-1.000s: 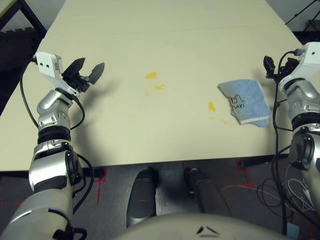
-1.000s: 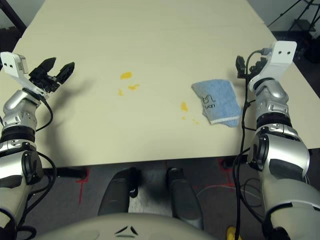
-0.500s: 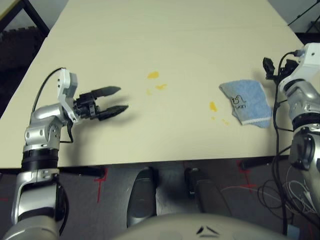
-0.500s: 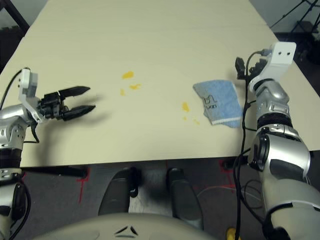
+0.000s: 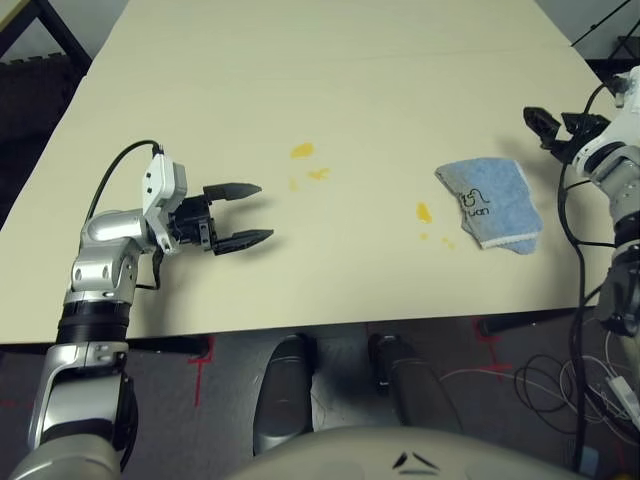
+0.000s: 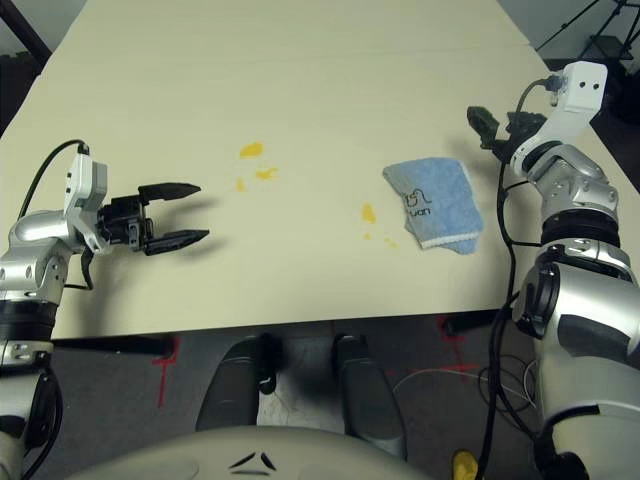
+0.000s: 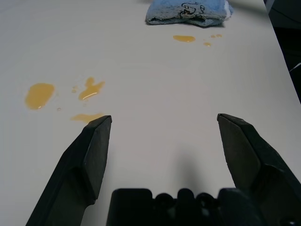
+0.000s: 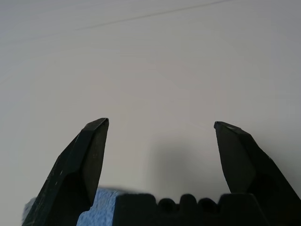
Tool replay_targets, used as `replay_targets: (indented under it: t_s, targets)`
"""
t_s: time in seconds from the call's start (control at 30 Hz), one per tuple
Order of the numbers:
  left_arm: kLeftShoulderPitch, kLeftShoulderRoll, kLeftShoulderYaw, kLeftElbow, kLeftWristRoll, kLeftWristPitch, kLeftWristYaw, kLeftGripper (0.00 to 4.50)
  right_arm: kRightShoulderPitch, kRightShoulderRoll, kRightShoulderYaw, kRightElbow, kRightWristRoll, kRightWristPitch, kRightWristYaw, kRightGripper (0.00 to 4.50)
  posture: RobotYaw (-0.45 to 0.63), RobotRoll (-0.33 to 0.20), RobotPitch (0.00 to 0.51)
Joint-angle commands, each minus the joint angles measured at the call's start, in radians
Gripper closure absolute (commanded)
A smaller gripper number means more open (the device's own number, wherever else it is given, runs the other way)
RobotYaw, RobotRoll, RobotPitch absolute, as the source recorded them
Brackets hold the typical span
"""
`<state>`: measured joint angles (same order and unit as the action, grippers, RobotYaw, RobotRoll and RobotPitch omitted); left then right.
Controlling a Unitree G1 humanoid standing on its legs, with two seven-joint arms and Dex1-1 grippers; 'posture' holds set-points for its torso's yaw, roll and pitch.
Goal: Wipe the water off the table with a rag.
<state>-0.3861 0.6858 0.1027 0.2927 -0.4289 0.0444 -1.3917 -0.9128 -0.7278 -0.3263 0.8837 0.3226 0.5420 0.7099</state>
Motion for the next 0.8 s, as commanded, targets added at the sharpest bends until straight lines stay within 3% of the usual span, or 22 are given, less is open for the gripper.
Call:
replay_targets:
  t_s: [0.03, 0.2, 0.37, 0.8]
  targets:
    - [0.012, 0.0, -0.016, 0.011, 0.018, -0.013, 0.0, 0.0, 0.082, -0.04, 0.041, -0.134, 0.018, 0.181, 0.054, 0.03, 0.16, 0.0, 0.219]
    - [0.02, -0.005, -0.021, 0.001, 0.015, -0.009, 0.007, 0.0, 0.219, -0.068, 0.066, -0.31, 0.048, 0.317, 0.112, 0.03, 0.16, 0.0, 0.225]
    - [0.039, -0.009, -0.026, -0.017, 0.017, -0.012, 0.016, 0.0, 0.3, -0.075, 0.072, -0.334, 0.038, 0.292, 0.151, 0.03, 0.16, 0.0, 0.231]
    - [0.05, -0.002, -0.029, -0.052, 0.003, 0.018, 0.035, 0.0, 0.319, 0.029, 0.155, -0.384, 0.043, 0.317, 0.174, 0.03, 0.17, 0.0, 0.245]
